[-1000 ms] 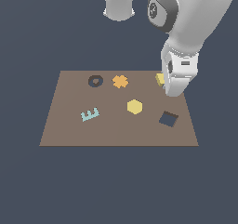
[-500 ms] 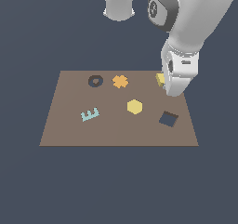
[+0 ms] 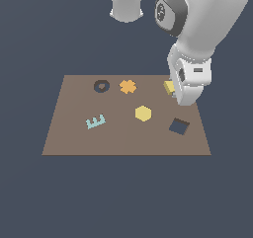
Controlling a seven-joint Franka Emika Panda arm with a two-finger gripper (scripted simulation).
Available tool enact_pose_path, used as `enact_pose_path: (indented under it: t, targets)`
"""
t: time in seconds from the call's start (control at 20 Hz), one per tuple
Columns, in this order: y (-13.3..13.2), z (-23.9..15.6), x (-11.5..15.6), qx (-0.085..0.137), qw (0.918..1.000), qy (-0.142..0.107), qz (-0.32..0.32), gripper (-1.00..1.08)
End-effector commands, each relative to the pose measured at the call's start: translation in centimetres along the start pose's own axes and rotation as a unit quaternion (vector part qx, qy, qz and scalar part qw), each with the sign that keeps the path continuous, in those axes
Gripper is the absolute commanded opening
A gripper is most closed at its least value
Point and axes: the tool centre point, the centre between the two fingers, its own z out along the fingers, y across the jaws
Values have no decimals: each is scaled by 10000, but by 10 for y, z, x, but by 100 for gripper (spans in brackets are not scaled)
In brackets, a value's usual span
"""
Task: Insert a designated object into the corresponding slot on a board.
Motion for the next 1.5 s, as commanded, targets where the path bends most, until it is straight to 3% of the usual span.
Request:
enact_pose_path:
  t: [0.0, 0.35, 0.6, 1.05, 1.45]
  targets:
    - [6, -1, -3, -3, 9998, 0, -195, -100]
    - [29, -2, -14, -4, 9953, -1, -972, -100]
    - [52, -3, -20, -4, 9851, -1, -1720, -100]
    - [99, -5, -21, -3, 9505, -2, -3107, -100]
    - [126, -6, -13, -1, 9195, -3, -3931, -100]
